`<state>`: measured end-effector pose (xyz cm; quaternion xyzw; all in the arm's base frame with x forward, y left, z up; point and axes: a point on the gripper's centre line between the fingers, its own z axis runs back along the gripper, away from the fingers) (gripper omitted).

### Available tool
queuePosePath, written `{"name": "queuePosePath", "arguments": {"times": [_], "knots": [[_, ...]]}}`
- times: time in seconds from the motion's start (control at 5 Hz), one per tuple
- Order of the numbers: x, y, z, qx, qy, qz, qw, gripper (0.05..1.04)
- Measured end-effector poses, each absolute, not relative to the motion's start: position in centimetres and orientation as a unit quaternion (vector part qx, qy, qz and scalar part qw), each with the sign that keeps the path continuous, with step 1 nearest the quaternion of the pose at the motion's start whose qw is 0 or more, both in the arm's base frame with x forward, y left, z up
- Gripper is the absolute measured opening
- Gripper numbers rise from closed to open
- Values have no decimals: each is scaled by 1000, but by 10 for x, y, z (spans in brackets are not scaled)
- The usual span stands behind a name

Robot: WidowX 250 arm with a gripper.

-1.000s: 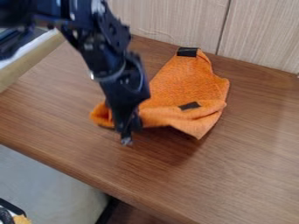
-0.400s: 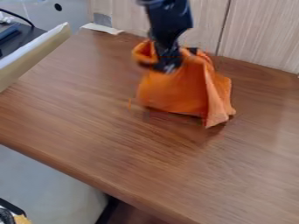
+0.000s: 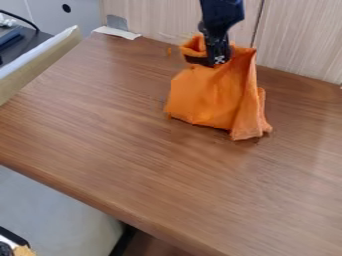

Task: Fold the cloth from bottom to top

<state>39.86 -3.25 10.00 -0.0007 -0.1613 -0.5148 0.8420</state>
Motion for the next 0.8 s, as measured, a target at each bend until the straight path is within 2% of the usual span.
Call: {"name": "queuePosePath", "arguments": {"times": [0.2,0.4,0.6,0.8], "knots": [[417,-32,76,-4,-143,-520,842,83],[417,-34,65,-1,-135,-521,843,83],[409,-36,44,-13,-114,-519,847,104],[405,-35,44,-17,-104,-517,849,275]]}}
